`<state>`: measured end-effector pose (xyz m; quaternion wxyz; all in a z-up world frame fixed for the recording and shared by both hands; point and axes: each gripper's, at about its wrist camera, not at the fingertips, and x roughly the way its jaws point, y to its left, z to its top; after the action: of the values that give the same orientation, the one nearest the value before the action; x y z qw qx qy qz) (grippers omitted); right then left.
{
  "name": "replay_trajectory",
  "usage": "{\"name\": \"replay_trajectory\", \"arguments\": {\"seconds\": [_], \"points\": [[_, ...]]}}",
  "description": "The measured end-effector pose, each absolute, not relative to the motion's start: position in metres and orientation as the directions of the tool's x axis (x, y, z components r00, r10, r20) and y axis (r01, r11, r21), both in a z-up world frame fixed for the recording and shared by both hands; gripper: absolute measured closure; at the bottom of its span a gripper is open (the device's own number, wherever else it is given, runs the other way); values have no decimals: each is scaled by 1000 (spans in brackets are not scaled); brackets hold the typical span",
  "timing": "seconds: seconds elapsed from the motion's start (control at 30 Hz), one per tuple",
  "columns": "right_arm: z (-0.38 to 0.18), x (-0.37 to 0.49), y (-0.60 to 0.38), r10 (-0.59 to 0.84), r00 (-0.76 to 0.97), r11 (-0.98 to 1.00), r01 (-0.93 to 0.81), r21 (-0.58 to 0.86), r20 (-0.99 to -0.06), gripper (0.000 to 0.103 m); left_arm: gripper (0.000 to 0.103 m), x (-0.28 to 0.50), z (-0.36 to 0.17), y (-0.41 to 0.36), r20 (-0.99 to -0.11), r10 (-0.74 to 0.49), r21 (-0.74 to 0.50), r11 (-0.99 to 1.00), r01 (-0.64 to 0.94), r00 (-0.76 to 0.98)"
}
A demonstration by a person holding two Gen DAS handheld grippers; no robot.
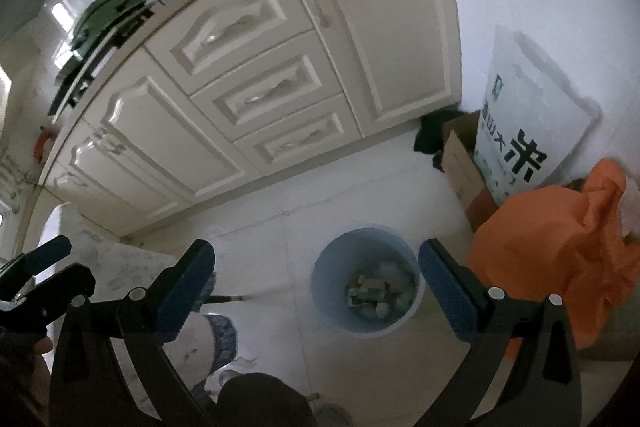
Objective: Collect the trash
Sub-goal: 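Swing both grippers back toward the remaining trash on the table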
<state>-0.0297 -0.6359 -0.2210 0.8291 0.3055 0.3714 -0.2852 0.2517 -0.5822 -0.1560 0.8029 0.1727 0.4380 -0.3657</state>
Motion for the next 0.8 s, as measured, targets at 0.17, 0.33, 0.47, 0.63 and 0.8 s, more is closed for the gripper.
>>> {"name": "replay_trajectory", "arguments": {"seconds": [0.17, 0.33, 0.47, 0.63, 0.8], "points": [[-185, -26, -605, -267, 594, 691, 667, 278, -759, 0, 1, 231, -122, -519, -773, -488, -63, 694, 717, 404], [-146, -18, -563, -272, 646, 749, 607, 264, -713, 0, 1, 207, -91, -441, -705, -517, -72, 733, 676, 485], [-123, -7, -528, -266, 673, 794, 559, 239, -690, 0, 1, 181, -71, -382, -664, -527, -84, 758, 647, 531], [-96, 7, -479, -234, 721, 848, 479, 225, -652, 0, 1, 149, -42, -311, -598, -517, -69, 795, 603, 613], [-67, 21, -424, -203, 771, 898, 392, 199, -604, 0, 1, 107, -22, -244, -523, -502, -82, 834, 545, 689]]}}
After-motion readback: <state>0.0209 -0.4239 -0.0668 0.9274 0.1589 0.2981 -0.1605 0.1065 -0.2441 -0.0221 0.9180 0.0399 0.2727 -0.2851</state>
